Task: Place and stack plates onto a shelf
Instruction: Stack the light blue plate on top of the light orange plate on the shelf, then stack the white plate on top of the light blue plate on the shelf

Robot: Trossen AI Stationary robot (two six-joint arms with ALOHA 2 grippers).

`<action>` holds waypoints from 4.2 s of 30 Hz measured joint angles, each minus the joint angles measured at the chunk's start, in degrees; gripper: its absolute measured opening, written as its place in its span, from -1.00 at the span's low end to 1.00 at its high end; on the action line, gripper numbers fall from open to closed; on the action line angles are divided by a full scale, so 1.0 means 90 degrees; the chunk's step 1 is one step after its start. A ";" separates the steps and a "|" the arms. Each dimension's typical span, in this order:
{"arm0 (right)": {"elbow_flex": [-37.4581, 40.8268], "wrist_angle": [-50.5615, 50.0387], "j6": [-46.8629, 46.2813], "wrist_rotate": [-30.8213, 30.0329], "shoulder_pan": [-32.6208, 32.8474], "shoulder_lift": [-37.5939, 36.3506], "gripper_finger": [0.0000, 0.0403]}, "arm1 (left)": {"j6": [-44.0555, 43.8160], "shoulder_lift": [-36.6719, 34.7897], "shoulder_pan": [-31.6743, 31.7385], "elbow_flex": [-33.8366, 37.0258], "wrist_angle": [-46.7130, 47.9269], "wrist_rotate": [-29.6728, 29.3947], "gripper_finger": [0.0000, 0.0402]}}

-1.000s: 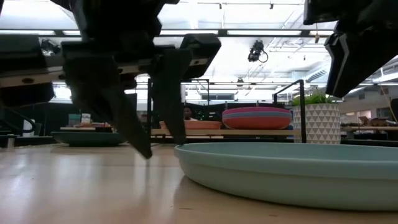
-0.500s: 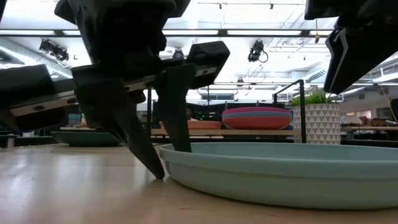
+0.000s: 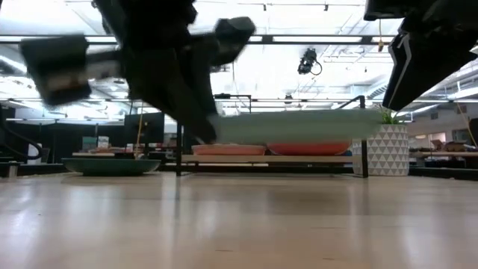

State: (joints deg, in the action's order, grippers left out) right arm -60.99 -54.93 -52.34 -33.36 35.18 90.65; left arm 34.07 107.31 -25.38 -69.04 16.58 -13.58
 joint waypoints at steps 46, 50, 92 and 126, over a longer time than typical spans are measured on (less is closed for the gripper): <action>0.0000 0.0360 0.0336 -0.1409 0.0180 0.0005 0.00 | -0.2592 -0.1008 0.4766 0.0005 0.0088 0.1073 -0.59; 0.0000 0.0358 0.0351 -0.1411 0.0180 0.0005 0.00 | -0.2592 -0.1013 0.4766 0.0008 0.0090 0.0915 -0.38; 0.0002 0.2240 0.4992 -0.2075 -0.1523 0.0005 0.00 | -1.1077 -0.1506 -0.1261 0.1183 0.2753 0.1834 -0.28; 0.0002 0.3698 0.6672 -0.0610 -0.2521 0.0005 0.00 | -1.3073 -0.0672 -0.2053 0.1129 0.2433 0.1542 -0.68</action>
State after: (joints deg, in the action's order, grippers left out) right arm -60.97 -21.65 7.70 -38.85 12.49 90.70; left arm -83.59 101.27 -43.86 -58.87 38.48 0.30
